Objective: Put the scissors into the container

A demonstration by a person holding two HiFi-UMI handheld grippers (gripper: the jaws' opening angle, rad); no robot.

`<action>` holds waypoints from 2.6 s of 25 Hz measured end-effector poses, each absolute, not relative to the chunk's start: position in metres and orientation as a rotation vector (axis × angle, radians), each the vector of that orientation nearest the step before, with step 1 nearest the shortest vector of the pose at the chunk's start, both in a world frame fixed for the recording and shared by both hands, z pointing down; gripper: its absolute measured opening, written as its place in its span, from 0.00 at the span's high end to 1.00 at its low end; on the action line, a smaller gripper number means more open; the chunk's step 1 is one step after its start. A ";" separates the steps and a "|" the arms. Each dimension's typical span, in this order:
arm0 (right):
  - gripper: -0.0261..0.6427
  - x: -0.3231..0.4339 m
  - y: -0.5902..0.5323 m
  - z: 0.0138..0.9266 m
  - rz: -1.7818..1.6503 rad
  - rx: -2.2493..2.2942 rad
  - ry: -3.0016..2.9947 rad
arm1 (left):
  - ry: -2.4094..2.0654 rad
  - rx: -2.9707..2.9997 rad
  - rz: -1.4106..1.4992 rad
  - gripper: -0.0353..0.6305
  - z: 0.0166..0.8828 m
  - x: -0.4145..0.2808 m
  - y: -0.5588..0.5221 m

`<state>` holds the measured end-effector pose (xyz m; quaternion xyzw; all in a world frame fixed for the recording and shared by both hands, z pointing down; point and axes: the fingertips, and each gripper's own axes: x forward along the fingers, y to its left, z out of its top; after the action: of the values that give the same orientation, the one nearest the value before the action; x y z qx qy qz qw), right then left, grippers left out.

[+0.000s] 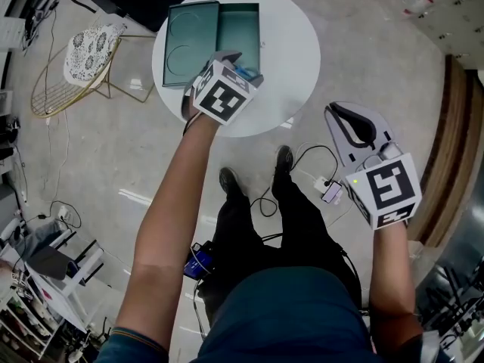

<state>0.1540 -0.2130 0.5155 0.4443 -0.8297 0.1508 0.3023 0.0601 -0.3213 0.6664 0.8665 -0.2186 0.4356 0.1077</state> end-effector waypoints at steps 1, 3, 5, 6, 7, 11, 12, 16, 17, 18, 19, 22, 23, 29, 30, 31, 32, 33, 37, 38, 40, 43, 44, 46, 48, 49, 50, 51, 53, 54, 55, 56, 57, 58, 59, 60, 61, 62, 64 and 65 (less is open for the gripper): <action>0.90 0.155 -0.214 0.518 0.405 1.177 -2.197 | -0.661 2.545 1.286 0.50 0.670 0.057 -0.324; 0.90 0.155 -0.216 0.522 0.414 1.176 -2.191 | -0.695 2.546 1.279 0.53 0.672 0.052 -0.330; 0.90 0.156 -0.217 0.525 0.427 1.175 -2.178 | -0.714 2.554 1.270 0.55 0.671 0.049 -0.335; 0.90 0.156 -0.218 0.527 0.433 1.174 -2.171 | -0.717 2.557 1.268 0.56 0.671 0.049 -0.337; 0.90 0.157 -0.219 0.527 0.435 1.172 -2.169 | -0.718 2.558 1.268 0.56 0.671 0.049 -0.338; 0.90 0.159 -0.223 0.522 0.432 1.182 -2.175 | -0.731 2.568 1.259 0.57 0.662 0.050 -0.340; 0.90 0.159 -0.225 0.520 0.429 1.184 -2.176 | -0.734 2.573 1.256 0.58 0.659 0.050 -0.341; 0.90 0.154 -0.231 0.510 0.412 1.190 -2.184 | -0.748 2.599 1.249 0.60 0.642 0.042 -0.344; 0.90 0.153 -0.233 0.507 0.408 1.191 -2.186 | -0.756 2.606 1.244 0.61 0.636 0.039 -0.346; 0.90 0.151 -0.234 0.504 0.403 1.192 -2.187 | -0.767 2.613 1.237 0.61 0.629 0.036 -0.347; 0.90 0.149 -0.237 0.501 0.399 1.193 -2.189 | -0.779 2.622 1.228 0.62 0.621 0.032 -0.350; 0.90 0.140 -0.241 0.489 0.386 1.192 -2.194 | -0.827 2.652 1.198 0.69 0.593 0.018 -0.355; 0.90 0.137 -0.242 0.485 0.380 1.193 -2.198 | -0.846 2.664 1.188 0.72 0.583 0.013 -0.355; 0.90 0.118 -0.254 0.461 0.348 1.197 -2.231 | -0.968 2.735 1.099 0.87 0.519 -0.020 -0.358; 0.90 0.116 -0.256 0.456 0.344 1.202 -2.234 | -0.985 2.744 1.078 0.88 0.507 -0.026 -0.357; 0.90 0.114 -0.258 0.451 0.341 1.207 -2.238 | -1.001 2.751 1.059 0.89 0.496 -0.031 -0.356; 0.90 0.113 -0.260 0.445 0.340 1.213 -2.243 | -1.016 2.757 1.041 0.90 0.484 -0.036 -0.355; 0.90 0.111 -0.262 0.440 0.341 1.218 -2.248 | -1.031 2.762 1.021 0.90 0.473 -0.042 -0.354; 0.90 0.092 -0.267 0.412 0.337 1.241 -2.268 | -1.087 2.783 0.934 0.92 0.421 -0.078 -0.346; 0.90 0.088 -0.268 0.404 0.330 1.249 -2.270 | -1.103 2.788 0.913 0.92 0.408 -0.088 -0.344; 0.90 0.082 -0.270 0.387 0.318 1.265 -2.278 | -1.128 2.802 0.878 0.92 0.381 -0.104 -0.338; 0.91 0.074 -0.271 0.364 0.300 1.277 -2.295 | -1.155 2.825 0.847 0.92 0.347 -0.123 -0.327; 0.91 0.071 -0.270 0.358 0.296 1.278 -2.300 | -1.163 2.832 0.839 0.92 0.337 -0.129 -0.323; 0.91 0.065 -0.269 0.346 0.288 1.280 -2.312 | -1.179 2.844 0.825 0.92 0.320 -0.139 -0.315; 0.91 0.057 -0.269 0.335 0.278 1.284 -2.322 | -1.191 2.853 0.814 0.92 0.306 -0.149 -0.307; 0.91 0.053 -0.268 0.330 0.272 1.286 -2.326 | -1.197 2.856 0.810 0.92 0.300 -0.154 -0.304; 0.91 0.049 -0.268 0.325 0.266 1.286 -2.330 | -1.202 2.859 0.802 0.92 0.295 -0.158 -0.300; 0.91 0.045 -0.267 0.320 0.260 1.286 -2.333 | -1.206 2.862 0.788 0.92 0.288 -0.161 -0.296; 0.91 0.039 -0.264 0.311 0.245 1.284 -2.338 | -1.214 2.869 0.756 0.92 0.276 -0.167 -0.288; 0.91 0.037 -0.262 0.306 0.236 1.285 -2.341 | -1.220 2.873 0.746 0.92 0.271 -0.170 -0.285; 0.91 0.034 -0.260 0.301 0.228 1.285 -2.342 | -1.225 2.878 0.740 0.92 0.265 -0.173 -0.281; 0.91 0.031 -0.257 0.295 0.219 1.286 -2.344 | -1.230 2.884 0.734 0.92 0.260 -0.176 -0.277; 0.91 0.029 -0.255 0.290 0.210 1.286 -2.344 | -1.234 2.890 0.727 0.92 0.255 -0.179 -0.273; 0.91 0.027 -0.252 0.285 0.202 1.286 -2.344 | -1.238 2.897 0.719 0.92 0.249 -0.181 -0.270; 0.91 0.025 -0.250 0.281 0.194 1.286 -2.344 | -1.241 2.902 0.711 0.92 0.244 -0.183 -0.266; 0.91 0.023 -0.248 0.276 0.188 1.287 -2.344 | -1.242 2.908 0.704 0.92 0.239 -0.184 -0.263; 0.91 0.022 -0.245 0.271 0.184 1.288 -2.343 | -1.244 2.913 0.699 0.92 0.234 -0.186 -0.260; 0.91 0.020 -0.242 0.267 0.182 1.289 -2.343 | -1.244 2.919 0.695 0.92 0.230 -0.188 -0.255; 0.91 0.015 -0.233 0.260 0.180 1.289 -2.340 | -1.243 2.930 0.690 0.92 0.222 -0.193 -0.245; 0.91 0.012 -0.227 0.257 0.179 1.288 -2.339 | -1.242 2.934 0.688 0.92 0.218 -0.196 -0.239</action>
<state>0.0124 -0.2274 0.2575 0.4683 -0.8505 0.0650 0.2306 -0.1960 -0.2389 0.2184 0.8985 -0.3805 0.2108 -0.0591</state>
